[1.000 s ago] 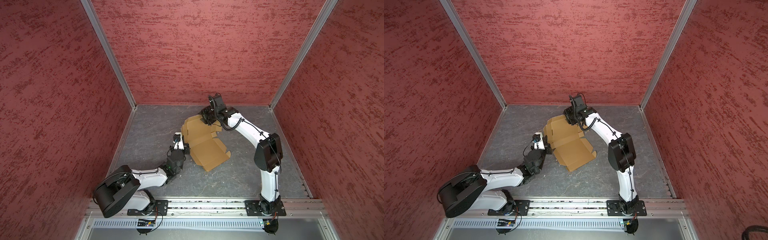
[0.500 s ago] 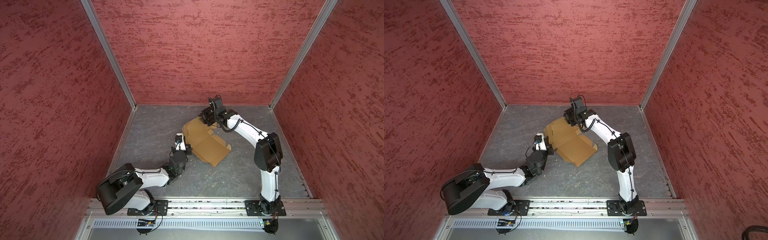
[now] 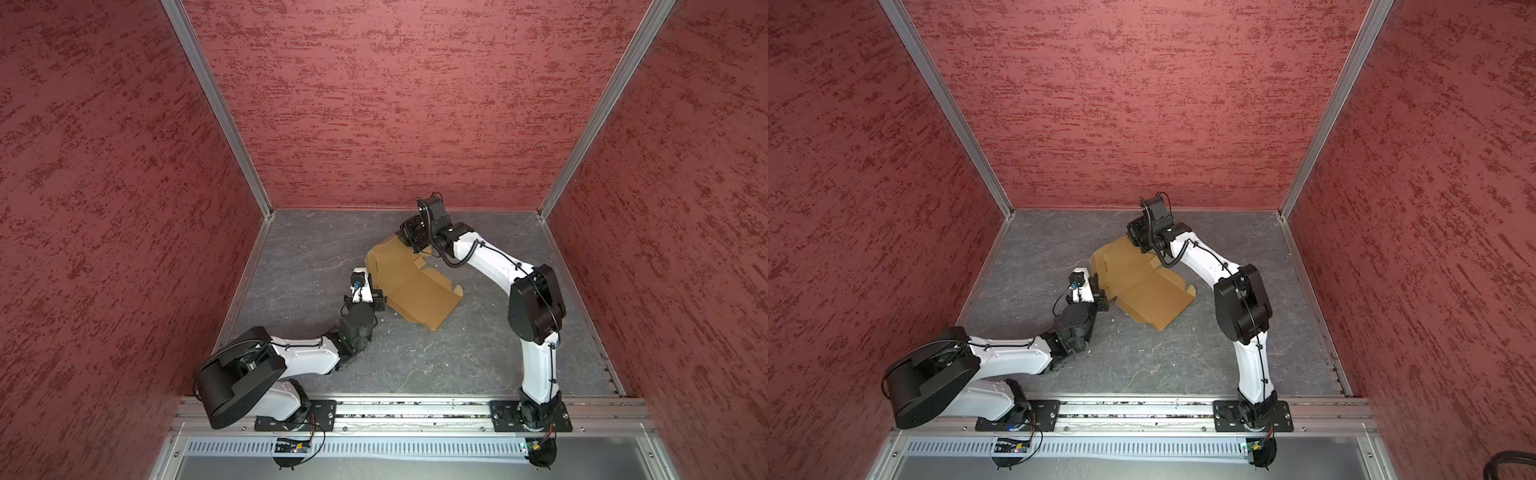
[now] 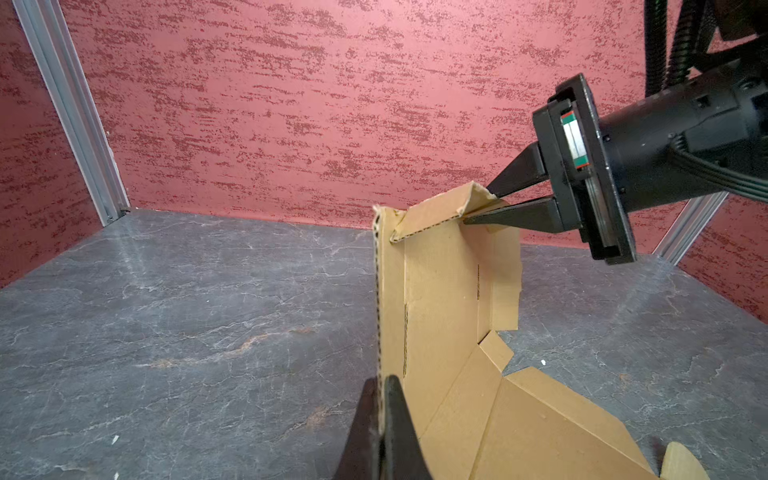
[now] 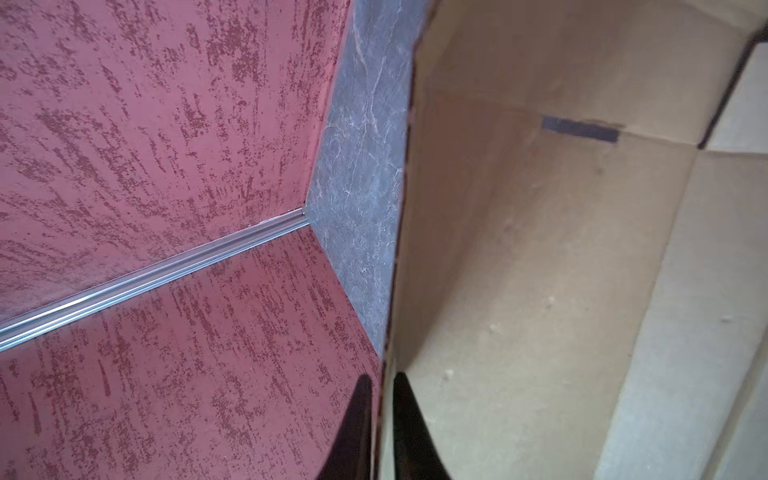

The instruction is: Fold the paper box

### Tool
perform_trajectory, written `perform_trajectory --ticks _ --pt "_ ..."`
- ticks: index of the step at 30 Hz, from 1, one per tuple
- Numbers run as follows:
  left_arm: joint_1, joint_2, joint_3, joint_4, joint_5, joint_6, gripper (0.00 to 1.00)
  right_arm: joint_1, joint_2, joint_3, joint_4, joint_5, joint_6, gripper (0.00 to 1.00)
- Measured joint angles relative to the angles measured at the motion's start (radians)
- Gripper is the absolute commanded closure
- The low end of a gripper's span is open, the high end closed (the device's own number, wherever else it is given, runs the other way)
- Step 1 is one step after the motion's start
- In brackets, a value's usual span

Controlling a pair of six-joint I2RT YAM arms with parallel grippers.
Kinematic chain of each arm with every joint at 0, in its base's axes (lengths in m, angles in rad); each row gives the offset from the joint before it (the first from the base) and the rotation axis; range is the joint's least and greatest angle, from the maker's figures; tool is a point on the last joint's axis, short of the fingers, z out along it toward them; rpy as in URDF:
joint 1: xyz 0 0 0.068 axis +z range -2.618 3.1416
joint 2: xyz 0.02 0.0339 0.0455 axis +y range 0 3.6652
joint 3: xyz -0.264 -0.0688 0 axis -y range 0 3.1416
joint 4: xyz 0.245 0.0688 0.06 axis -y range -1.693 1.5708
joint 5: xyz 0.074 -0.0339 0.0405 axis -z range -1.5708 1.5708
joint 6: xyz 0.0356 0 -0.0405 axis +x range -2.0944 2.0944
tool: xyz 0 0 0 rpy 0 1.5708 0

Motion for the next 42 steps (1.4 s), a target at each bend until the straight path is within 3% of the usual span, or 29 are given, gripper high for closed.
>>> perform_trajectory --ticks 6,14,16,30,37,42 --pt "-0.013 -0.002 0.000 -0.006 -0.005 -0.008 1.00 0.000 -0.002 -0.031 0.047 0.000 0.006 0.91" --pt "-0.039 -0.096 0.002 -0.130 -0.020 -0.061 0.79 -0.001 -0.034 -0.113 0.131 0.002 0.018 0.93" --pt "-0.047 -0.146 0.002 -0.185 -0.029 -0.086 0.71 -0.002 -0.042 -0.149 0.165 0.002 0.024 0.94" --pt "-0.067 -0.505 0.007 -0.707 -0.084 -0.229 0.51 -0.002 -0.073 -0.306 0.350 -0.011 0.031 0.95" --pt "-0.031 -0.558 0.050 -0.926 -0.043 -0.283 0.40 -0.002 -0.074 -0.317 0.421 -0.041 0.016 0.95" --pt "-0.021 -0.536 0.069 -1.007 0.015 -0.332 0.40 -0.004 -0.079 -0.352 0.465 -0.062 0.009 0.95"
